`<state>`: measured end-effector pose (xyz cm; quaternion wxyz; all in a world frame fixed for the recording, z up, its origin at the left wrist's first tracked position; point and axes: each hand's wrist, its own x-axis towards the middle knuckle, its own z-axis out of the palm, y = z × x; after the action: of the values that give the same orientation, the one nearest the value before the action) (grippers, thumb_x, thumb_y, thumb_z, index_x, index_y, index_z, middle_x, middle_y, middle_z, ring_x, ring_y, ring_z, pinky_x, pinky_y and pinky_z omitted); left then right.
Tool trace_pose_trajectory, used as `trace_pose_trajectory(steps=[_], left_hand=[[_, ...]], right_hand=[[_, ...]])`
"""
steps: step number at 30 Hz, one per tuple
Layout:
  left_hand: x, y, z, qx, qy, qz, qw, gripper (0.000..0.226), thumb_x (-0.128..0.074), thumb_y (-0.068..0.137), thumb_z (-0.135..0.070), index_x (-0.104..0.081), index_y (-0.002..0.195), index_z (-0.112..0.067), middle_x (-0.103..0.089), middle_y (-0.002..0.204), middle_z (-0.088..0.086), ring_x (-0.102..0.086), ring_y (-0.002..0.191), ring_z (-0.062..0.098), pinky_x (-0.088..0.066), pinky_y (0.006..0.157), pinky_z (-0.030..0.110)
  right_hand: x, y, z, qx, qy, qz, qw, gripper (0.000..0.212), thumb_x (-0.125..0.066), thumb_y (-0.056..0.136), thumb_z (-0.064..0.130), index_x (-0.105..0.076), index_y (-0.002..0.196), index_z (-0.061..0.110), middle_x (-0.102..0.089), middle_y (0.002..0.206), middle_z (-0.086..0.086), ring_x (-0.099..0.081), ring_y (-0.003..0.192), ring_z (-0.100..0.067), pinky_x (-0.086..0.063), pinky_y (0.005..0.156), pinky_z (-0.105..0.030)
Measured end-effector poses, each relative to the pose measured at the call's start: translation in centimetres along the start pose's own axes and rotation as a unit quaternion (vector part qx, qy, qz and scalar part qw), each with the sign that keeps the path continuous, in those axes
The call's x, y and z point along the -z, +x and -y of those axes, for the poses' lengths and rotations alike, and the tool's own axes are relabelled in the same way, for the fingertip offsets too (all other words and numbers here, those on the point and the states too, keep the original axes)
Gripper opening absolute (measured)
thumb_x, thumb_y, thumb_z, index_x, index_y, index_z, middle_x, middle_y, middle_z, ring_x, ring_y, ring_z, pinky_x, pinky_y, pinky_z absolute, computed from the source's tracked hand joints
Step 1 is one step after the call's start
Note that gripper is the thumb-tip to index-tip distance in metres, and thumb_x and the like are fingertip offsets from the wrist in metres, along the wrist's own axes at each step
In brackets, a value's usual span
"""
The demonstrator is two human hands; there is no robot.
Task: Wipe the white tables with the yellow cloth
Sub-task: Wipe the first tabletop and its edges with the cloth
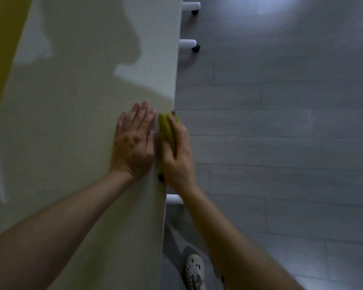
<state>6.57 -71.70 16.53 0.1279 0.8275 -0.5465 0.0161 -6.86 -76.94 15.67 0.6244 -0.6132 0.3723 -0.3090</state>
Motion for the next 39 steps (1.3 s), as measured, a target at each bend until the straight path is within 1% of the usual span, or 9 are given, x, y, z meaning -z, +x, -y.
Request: trace_pose_trajectory(steps=[5,12,15,17,19,24,28,33,39], left_hand=[[0.6,0.0,-0.6,0.022,-0.018,0.007,1.0,0.063,-0.042,0.102,-0.031,-0.046,0.164,-0.017,-0.034,0.176,0.005,-0.026,0.165,0.022,-0.016,0.135,0.051],[1.6,-1.4,0.1,0.02,-0.113,0.043,0.992,0.064,-0.05,0.089,-0.013,-0.058,0.152,-0.004,-0.048,0.165,0.019,-0.04,0.158,0.033,-0.017,0.136,0.043],[3.3,-6.6,-0.5,0.007,-0.063,0.068,0.996,0.057,-0.052,0.102,-0.023,-0.053,0.158,-0.007,-0.044,0.169,0.017,-0.036,0.16,0.031,-0.021,0.135,0.046],[4.7,-12.3,-0.9,0.005,-0.012,0.069,0.998,0.054,-0.05,0.107,-0.031,-0.054,0.157,-0.013,-0.046,0.167,0.015,-0.04,0.158,0.032,-0.029,0.13,0.052],[6.1,-18.2,-0.9,0.021,0.018,0.059,0.998,0.051,-0.048,0.108,-0.035,-0.056,0.156,-0.019,-0.048,0.167,0.012,-0.043,0.156,0.031,-0.034,0.126,0.055],[5.6,-25.8,-0.9,0.034,0.027,0.051,0.998,0.063,-0.045,0.108,-0.039,-0.038,0.169,-0.021,-0.025,0.179,0.009,-0.02,0.167,0.028,-0.021,0.132,0.059],[4.8,-25.6,-1.1,0.039,0.021,0.034,0.998,0.064,-0.044,0.108,-0.041,-0.037,0.169,-0.023,-0.024,0.18,0.008,-0.017,0.168,0.026,-0.019,0.133,0.058],[4.4,-25.7,-0.9,0.033,0.03,0.019,0.999,0.063,-0.042,0.109,-0.043,-0.035,0.17,-0.025,-0.024,0.18,0.006,-0.017,0.168,0.024,-0.018,0.133,0.056],[4.0,-25.6,-0.3,0.035,0.027,0.021,0.999,0.063,-0.04,0.109,-0.045,-0.036,0.169,-0.027,-0.024,0.18,0.006,-0.017,0.168,0.024,-0.017,0.134,0.055]], right_hand=[[0.7,-17.5,-0.5,0.003,-0.019,0.027,0.999,0.08,-0.06,0.103,-0.001,-0.04,0.161,0.051,-0.033,0.173,0.015,-0.031,0.159,-0.002,-0.03,0.127,-0.02],[0.7,-1.8,0.8,0.006,-0.058,0.001,0.998,0.059,-0.055,0.102,0.02,-0.049,0.161,0.023,-0.046,0.165,-0.006,-0.045,0.15,-0.02,-0.037,0.127,-0.048],[0.0,0.8,1.6,-0.018,-0.094,-0.032,0.995,0.059,-0.056,0.105,0.019,-0.047,0.162,0.032,-0.048,0.161,-0.002,-0.051,0.143,-0.022,-0.043,0.118,-0.04],[-0.7,-3.1,1.6,-0.009,-0.096,-0.057,0.994,0.061,-0.055,0.104,0.016,-0.047,0.162,0.032,-0.049,0.161,0.0,-0.051,0.142,-0.018,-0.04,0.109,-0.026],[-0.9,-10.9,0.7,-0.002,-0.078,-0.05,0.996,0.065,-0.055,0.101,0.01,-0.048,0.162,0.03,-0.046,0.164,0.003,-0.047,0.146,-0.011,-0.037,0.116,-0.022],[0.5,-30.5,-0.4,-0.016,-0.055,0.019,0.998,0.083,-0.06,0.098,-0.008,-0.044,0.162,0.042,-0.036,0.17,0.018,-0.038,0.155,-0.002,-0.035,0.121,-0.017],[0.6,-22.7,-0.5,-0.029,-0.067,0.022,0.997,0.072,-0.057,0.1,0.008,-0.045,0.162,0.041,-0.039,0.168,0.01,-0.043,0.15,-0.008,-0.042,0.124,-0.039],[0.1,-7.5,0.3,-0.048,-0.099,-0.025,0.994,0.06,-0.056,0.104,0.018,-0.049,0.161,0.035,-0.049,0.161,0.003,-0.049,0.144,-0.018,-0.042,0.118,-0.037],[-0.9,-13.4,-0.6,-0.053,-0.106,-0.053,0.992,0.059,-0.055,0.107,0.019,-0.046,0.161,0.041,-0.051,0.156,0.005,-0.053,0.137,-0.015,-0.046,0.107,-0.034]])
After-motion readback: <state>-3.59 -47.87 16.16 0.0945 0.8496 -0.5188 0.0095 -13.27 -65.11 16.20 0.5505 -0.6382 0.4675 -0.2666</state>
